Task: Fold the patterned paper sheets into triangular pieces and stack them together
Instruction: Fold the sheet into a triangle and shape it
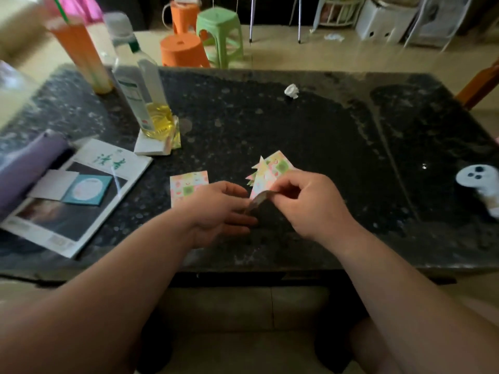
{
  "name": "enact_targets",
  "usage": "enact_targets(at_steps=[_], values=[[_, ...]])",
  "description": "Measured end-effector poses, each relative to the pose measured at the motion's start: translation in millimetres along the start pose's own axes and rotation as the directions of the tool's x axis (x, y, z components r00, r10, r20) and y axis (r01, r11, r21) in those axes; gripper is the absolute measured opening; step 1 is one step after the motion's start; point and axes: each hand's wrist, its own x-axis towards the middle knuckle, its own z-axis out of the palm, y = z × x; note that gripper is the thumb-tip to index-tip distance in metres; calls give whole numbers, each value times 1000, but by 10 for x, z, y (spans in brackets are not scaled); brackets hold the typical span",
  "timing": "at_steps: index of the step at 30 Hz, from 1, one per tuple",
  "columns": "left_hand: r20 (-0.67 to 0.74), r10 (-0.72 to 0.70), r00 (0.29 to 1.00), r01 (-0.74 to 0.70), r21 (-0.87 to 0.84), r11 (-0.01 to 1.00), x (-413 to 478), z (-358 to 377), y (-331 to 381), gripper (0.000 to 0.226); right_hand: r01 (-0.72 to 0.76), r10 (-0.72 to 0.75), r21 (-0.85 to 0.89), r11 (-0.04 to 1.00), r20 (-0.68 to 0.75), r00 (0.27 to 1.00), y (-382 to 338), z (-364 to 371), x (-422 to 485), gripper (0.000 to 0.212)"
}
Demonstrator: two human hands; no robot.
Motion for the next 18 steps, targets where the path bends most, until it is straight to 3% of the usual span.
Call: enact_targets(at_steps=[3,7,9,10,12,14,16,18], values=[[-107,81,991,-93,-111,989,-101,-22,63,17,-93,89,44,995,84,992,-146,-103,-21,22],[-250,243,937,-258,-28,966,-182,-77,117,13,-207,189,59,976,230,955,-317,-196,18,33],[-264,324,908,-315,76,946,-188,-84,52,13,-226,180,159,961,258,949,-269,-165,5,45],[-266,368,891,-335,160,928,-180,-74,30,14,-233,167,268,935,247,954,-239,-131,-6,47],[-244,434,867,-360,297,885,-114,-42,47,18,-278,198,559,781,199,960,-196,-62,30,41],[-199,442,875,-371,313,875,-41,-54,105,19,-298,236,706,643,188,953,-172,2,152,31],[-138,420,897,-377,255,890,12,-118,149,19,-240,181,696,677,159,971,-119,25,287,16],[-103,397,912,-380,151,913,52,-218,168,27,-166,106,602,781,135,985,-68,7,392,18]])
